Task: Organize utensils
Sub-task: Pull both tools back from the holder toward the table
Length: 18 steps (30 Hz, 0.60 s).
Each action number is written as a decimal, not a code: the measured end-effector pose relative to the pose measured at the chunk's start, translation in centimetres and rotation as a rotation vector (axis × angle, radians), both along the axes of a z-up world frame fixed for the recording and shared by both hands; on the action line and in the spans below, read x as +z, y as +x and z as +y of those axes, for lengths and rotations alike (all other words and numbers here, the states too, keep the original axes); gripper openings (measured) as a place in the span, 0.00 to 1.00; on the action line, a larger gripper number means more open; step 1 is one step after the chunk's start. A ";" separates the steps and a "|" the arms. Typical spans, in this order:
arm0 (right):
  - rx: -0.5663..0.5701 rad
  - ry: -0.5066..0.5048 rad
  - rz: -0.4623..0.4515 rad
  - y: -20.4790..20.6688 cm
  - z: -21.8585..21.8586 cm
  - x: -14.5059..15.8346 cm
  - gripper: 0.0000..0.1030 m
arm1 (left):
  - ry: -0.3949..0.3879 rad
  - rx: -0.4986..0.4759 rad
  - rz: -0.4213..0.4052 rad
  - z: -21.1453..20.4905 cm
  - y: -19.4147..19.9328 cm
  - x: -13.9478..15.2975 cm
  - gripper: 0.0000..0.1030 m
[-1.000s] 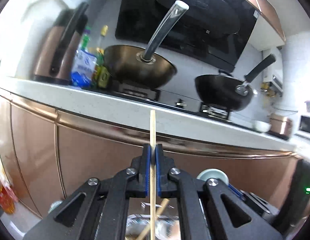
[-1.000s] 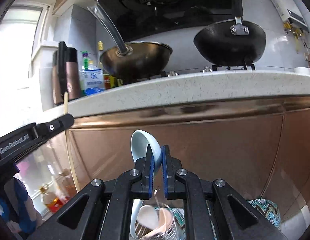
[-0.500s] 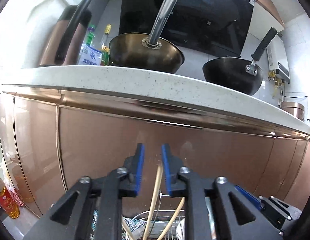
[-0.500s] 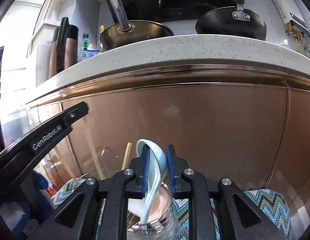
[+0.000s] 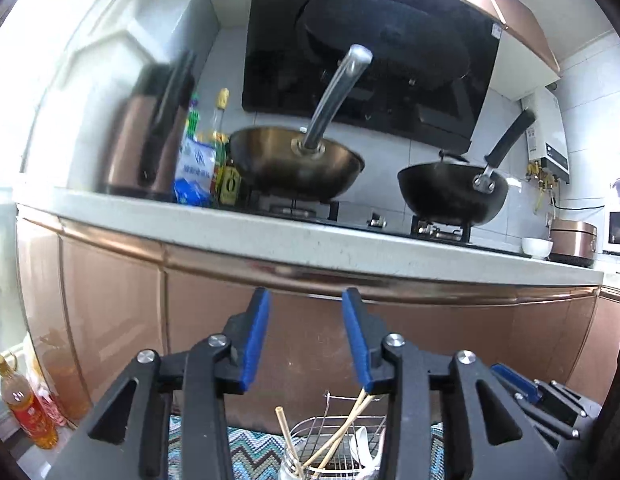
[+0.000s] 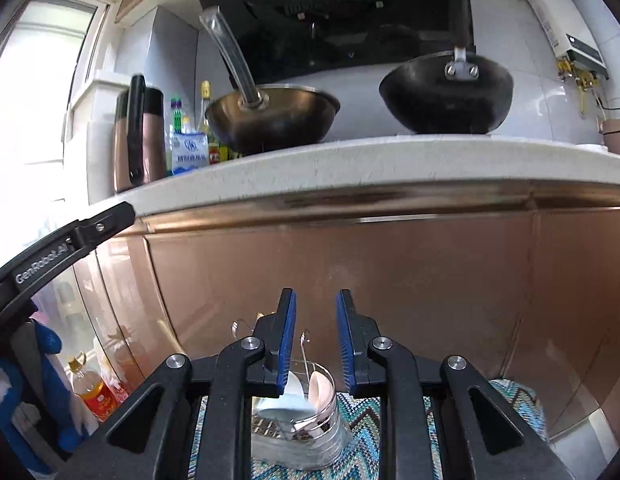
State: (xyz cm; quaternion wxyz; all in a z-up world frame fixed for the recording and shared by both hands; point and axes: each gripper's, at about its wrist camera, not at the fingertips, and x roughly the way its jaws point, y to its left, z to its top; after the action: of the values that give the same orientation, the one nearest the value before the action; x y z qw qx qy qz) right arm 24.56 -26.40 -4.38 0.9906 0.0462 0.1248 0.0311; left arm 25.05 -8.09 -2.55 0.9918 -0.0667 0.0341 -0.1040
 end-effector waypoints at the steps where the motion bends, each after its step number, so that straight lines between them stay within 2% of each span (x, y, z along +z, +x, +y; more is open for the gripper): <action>1: 0.002 -0.003 0.000 -0.7 0.0 0.4 0.20 | 0.013 0.004 -0.006 0.2 -1.1 0.7 0.38; 6: 0.018 -0.044 0.034 -4.6 0.6 2.3 0.24 | 0.064 0.018 -0.003 0.5 -5.4 2.4 0.44; 11: 0.036 -0.052 0.068 -8.2 1.0 3.3 0.26 | 0.121 0.029 0.062 0.8 -9.2 3.1 0.46; 18: 0.067 -0.053 0.131 -12.5 0.8 3.7 0.26 | 0.172 0.032 0.148 2.2 -12.8 2.5 0.46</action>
State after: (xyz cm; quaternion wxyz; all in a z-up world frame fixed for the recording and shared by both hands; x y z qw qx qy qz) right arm 12.07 -25.56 -0.67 0.9796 0.0177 0.1918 0.0580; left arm 12.28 -5.88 -0.01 0.9901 0.0106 0.1151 -0.0794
